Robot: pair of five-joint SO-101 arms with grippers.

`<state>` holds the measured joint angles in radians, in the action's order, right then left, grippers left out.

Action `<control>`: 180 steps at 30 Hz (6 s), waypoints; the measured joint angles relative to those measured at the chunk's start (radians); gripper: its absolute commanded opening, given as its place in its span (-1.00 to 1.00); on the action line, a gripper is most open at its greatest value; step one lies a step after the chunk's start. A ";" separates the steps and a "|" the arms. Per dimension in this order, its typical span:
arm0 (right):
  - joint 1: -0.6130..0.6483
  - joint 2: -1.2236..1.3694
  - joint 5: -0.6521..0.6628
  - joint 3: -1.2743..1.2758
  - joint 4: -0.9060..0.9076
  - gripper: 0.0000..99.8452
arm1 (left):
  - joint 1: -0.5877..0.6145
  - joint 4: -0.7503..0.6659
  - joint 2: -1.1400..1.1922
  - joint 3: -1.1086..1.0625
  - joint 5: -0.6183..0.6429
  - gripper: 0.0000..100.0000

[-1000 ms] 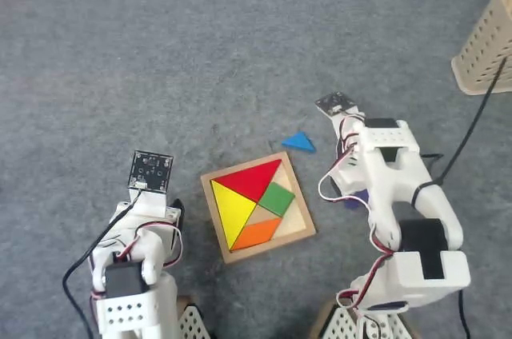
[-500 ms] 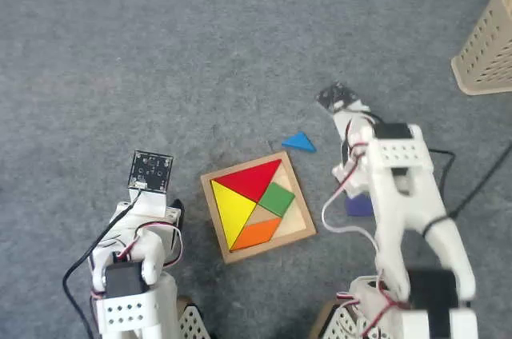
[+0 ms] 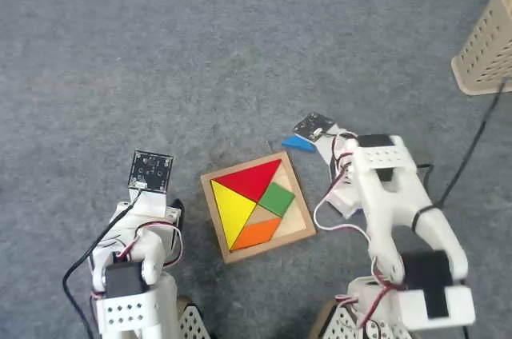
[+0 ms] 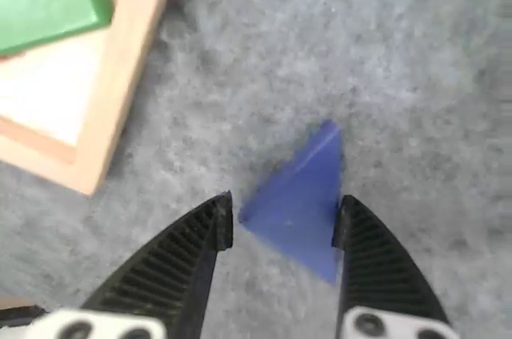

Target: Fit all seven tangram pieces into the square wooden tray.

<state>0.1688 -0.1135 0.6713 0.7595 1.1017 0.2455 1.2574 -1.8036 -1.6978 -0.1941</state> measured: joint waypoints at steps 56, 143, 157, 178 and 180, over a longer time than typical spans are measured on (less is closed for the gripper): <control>0.021 -0.238 0.278 -0.028 0.305 -0.48 | 0.000 0.000 0.000 0.000 0.000 -0.66; -0.032 0.066 0.035 -0.020 0.009 -0.69 | 0.000 0.000 0.000 0.000 0.000 -0.66; 0.069 0.071 -0.083 -0.330 0.216 -0.69 | 0.000 0.000 0.000 0.000 0.000 -0.66; 0.494 0.092 0.376 -0.282 0.244 -0.69 | 0.000 0.000 0.000 0.000 0.000 -0.66; 0.503 0.092 0.423 -0.282 0.244 -0.69 | 0.000 0.000 0.000 0.000 0.000 -0.66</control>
<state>0.6720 -0.0215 1.0948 0.4772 1.3456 0.2455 1.2574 -1.8036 -1.6978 -0.1941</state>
